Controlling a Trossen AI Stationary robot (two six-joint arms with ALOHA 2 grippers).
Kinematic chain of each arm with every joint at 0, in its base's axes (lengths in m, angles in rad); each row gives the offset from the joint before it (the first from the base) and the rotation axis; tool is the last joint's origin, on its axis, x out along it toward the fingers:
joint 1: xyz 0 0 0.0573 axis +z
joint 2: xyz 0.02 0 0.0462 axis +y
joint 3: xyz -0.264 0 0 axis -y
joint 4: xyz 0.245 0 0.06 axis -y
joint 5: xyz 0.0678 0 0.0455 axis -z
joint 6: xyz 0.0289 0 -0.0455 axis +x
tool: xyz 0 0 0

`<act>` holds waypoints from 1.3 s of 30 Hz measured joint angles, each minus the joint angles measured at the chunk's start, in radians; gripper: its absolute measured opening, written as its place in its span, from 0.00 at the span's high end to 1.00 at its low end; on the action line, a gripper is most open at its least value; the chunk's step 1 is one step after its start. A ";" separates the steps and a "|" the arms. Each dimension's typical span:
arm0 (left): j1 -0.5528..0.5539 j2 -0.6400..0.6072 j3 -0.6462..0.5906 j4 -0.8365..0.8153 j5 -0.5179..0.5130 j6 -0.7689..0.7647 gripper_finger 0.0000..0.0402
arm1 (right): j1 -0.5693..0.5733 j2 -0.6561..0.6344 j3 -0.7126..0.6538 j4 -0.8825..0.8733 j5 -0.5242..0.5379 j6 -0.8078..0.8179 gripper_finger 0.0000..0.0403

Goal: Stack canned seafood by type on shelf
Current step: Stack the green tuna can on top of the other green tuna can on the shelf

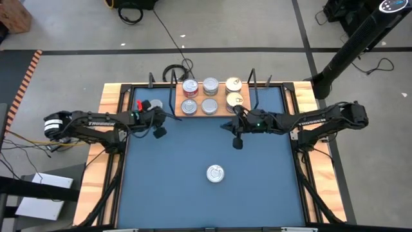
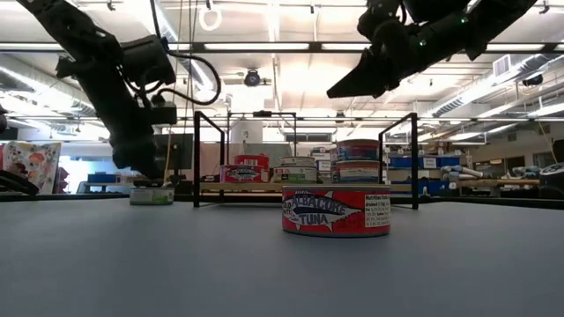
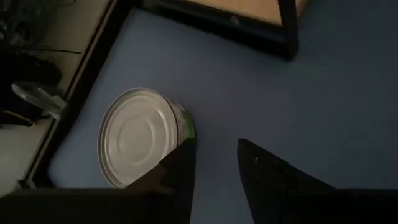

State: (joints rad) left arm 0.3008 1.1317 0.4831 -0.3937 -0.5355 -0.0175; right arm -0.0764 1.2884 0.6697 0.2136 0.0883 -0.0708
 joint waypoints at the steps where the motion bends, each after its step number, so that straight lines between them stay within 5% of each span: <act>1: 0.007 0.005 0.000 -0.001 0.002 0.021 0.69 | 0.007 0.000 0.000 0.005 0.001 0.000 0.98; 19: 0.145 0.195 0.004 0.063 -0.042 0.100 0.70 | 0.052 0.000 0.002 0.064 0.034 -0.011 0.98; 30: 0.145 0.198 0.004 0.065 -0.038 0.142 0.97 | 0.052 0.000 0.002 0.066 0.034 -0.011 0.98; 39: 0.140 0.203 0.068 -0.046 0.085 0.100 0.99 | 0.053 0.000 0.002 0.066 0.033 -0.011 0.98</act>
State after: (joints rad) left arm 0.4413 1.3346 0.5511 -0.4393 -0.4508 0.0822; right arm -0.0231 1.2888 0.6712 0.2798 0.1215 -0.0815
